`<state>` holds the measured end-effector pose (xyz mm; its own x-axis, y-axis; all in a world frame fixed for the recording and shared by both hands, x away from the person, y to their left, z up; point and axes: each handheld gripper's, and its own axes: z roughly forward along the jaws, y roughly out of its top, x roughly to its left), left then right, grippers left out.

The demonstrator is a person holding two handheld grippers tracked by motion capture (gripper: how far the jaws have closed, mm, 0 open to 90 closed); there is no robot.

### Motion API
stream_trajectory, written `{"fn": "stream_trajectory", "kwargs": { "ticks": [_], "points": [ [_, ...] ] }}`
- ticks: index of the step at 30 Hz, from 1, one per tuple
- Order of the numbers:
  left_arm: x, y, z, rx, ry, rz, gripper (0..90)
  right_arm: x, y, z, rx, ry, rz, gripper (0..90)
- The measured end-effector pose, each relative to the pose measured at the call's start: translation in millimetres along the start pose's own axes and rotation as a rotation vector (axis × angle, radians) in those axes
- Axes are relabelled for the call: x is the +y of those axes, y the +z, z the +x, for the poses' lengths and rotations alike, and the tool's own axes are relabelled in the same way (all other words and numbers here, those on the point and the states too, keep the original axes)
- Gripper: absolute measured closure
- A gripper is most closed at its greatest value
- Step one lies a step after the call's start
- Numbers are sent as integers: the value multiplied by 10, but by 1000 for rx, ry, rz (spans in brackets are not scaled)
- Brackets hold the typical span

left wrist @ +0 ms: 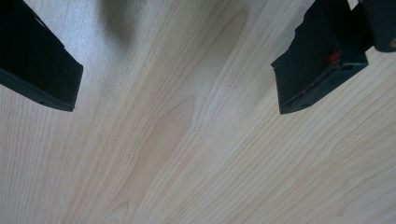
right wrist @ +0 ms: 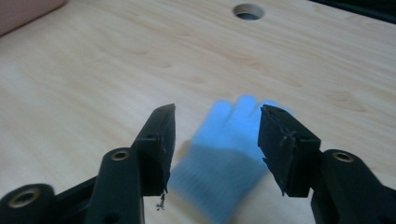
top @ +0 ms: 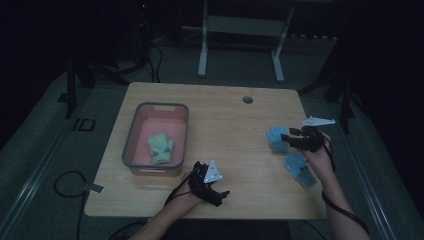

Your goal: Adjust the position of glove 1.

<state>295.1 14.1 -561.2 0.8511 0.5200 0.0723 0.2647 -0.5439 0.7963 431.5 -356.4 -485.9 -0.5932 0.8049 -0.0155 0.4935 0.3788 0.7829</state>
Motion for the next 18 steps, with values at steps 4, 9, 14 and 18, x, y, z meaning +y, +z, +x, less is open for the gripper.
{"fn": "stream_trajectory", "kwargs": {
  "ticks": [4,9,14,18],
  "points": [
    [-17,-3,-8,11,14,3,14,38,88,-75,-6,22,10,493],
    [-40,-11,16,12,10,-6,14,35,275,-126,8,28,60,534],
    [-55,-20,18,17,22,-24,13,-92,502,-191,-4,49,137,535],
    [-58,-27,27,18,21,-33,14,-156,595,-223,-14,44,170,540]
  ]
}}
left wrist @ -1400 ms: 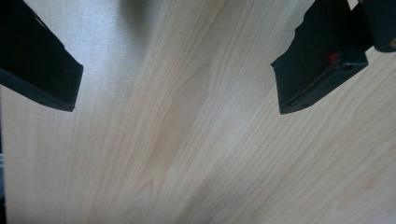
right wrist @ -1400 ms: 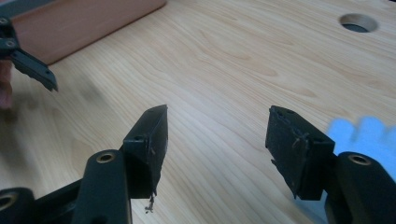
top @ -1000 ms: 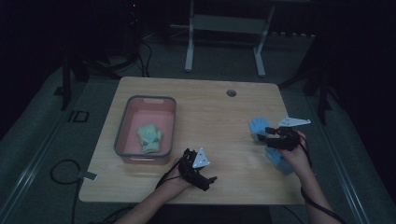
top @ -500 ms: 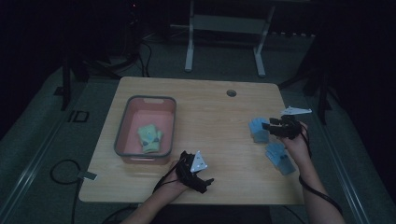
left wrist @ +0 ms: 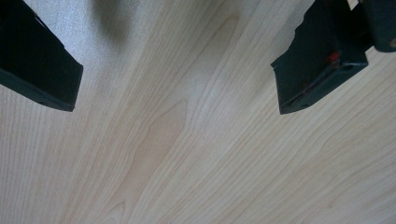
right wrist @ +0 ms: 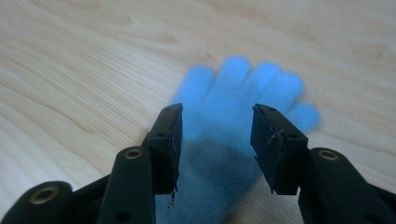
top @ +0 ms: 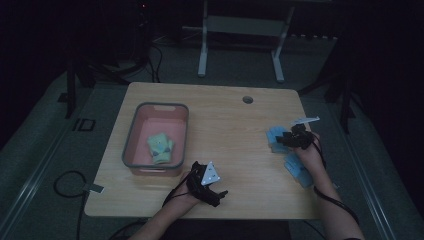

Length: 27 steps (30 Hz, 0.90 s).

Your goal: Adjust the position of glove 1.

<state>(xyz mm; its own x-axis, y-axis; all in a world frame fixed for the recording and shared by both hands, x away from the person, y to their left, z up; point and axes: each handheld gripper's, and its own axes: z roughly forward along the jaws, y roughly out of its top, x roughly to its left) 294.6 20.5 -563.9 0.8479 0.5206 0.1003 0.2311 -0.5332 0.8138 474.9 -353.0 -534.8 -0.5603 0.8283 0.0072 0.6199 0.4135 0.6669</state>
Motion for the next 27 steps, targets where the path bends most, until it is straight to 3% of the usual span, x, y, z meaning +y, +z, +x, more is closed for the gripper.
{"fn": "stream_trajectory", "kwargs": {
  "ticks": [7,8,9,11,17,23,27],
  "points": [
    [-7,-9,6,3,5,-11,13,-27,72,28,-23,-41,33,641],
    [-7,-9,6,3,5,-11,14,-27,72,28,-23,-41,33,641],
    [-7,-10,6,1,7,-12,13,-21,70,43,-20,-37,40,724],
    [-11,-9,3,-1,6,-12,14,-9,73,66,-24,-36,48,775],
    [-16,-10,5,6,11,-13,14,42,60,110,-43,-17,74,821],
    [-16,-9,14,2,7,-16,13,127,-88,182,-15,-1,43,832],
    [-17,-22,27,3,7,-20,13,234,-242,329,-9,-3,3,834]
  ]
}}
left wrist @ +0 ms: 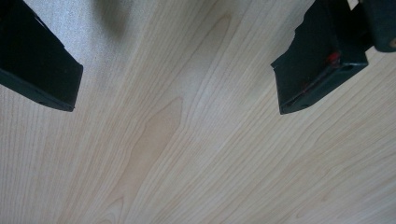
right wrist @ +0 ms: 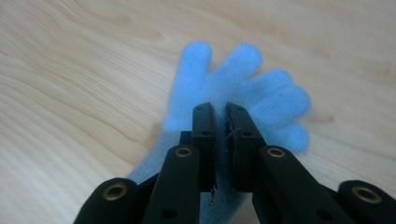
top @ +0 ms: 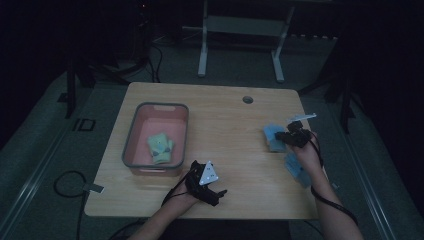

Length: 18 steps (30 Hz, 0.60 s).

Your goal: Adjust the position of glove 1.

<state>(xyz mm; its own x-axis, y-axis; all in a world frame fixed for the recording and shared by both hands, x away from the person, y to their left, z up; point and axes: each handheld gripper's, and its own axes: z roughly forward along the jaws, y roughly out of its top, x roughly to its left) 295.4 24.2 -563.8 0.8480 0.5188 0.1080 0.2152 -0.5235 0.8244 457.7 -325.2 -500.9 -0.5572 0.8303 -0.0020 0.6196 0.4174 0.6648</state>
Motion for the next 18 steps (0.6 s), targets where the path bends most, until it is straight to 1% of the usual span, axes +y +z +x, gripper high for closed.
{"fn": "stream_trajectory", "kwargs": {
  "ticks": [2,5,7,11,16,18],
  "points": [
    [-3,-3,6,-2,-5,-3,14,55,-69,90,13,-12,-24,834],
    [-6,-6,2,-1,0,-5,13,122,-170,249,22,-39,-45,834],
    [-7,-4,1,0,3,-4,14,163,-234,338,30,-48,-63,834],
    [-9,-5,5,-1,-1,-6,13,235,-356,537,53,-93,-97,834],
    [-10,-6,8,-1,0,-9,14,274,-461,756,79,-116,-131,834],
    [-13,-6,10,3,2,-9,13,264,-472,846,77,-131,-132,833]
  ]
}}
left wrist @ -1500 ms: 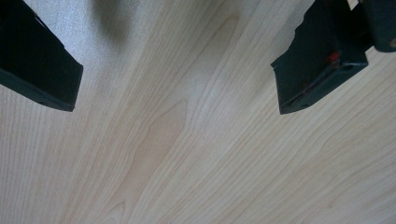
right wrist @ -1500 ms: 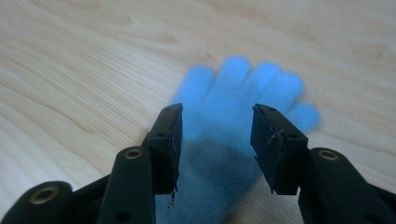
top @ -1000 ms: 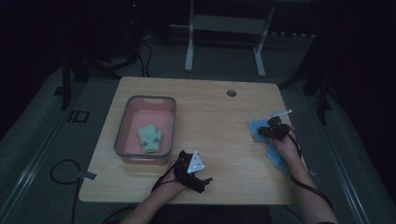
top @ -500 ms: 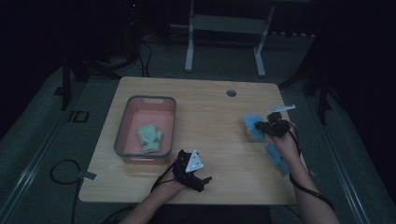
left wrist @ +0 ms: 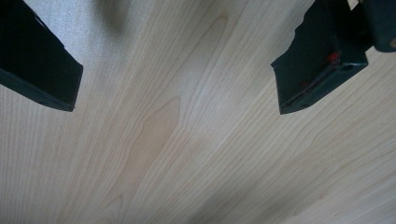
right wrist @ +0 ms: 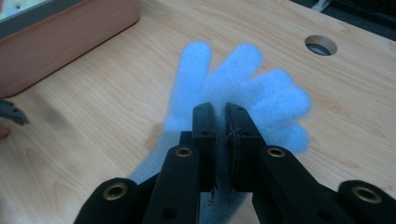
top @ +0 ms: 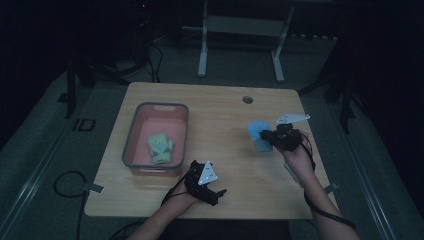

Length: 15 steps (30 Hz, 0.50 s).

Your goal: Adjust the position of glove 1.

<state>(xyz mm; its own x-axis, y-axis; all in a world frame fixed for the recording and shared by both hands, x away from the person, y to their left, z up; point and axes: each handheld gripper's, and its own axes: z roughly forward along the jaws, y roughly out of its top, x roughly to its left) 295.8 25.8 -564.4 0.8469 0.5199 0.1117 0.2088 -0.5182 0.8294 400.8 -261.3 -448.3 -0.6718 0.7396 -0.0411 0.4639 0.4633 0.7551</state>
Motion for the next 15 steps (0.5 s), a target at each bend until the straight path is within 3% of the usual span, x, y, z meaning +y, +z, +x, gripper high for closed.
{"fn": "stream_trajectory", "kwargs": {
  "ticks": [4,7,11,15],
  "points": [
    [-3,-5,1,-10,2,-6,13,-74,85,129,0,17,10,833],
    [-2,-6,0,-11,2,-7,13,-156,220,190,-15,25,52,832],
    [-5,-3,3,-10,4,-5,14,-274,375,232,-11,61,65,829],
    [-7,-6,2,-12,4,-4,13,-386,497,274,0,68,81,829]
  ]
}}
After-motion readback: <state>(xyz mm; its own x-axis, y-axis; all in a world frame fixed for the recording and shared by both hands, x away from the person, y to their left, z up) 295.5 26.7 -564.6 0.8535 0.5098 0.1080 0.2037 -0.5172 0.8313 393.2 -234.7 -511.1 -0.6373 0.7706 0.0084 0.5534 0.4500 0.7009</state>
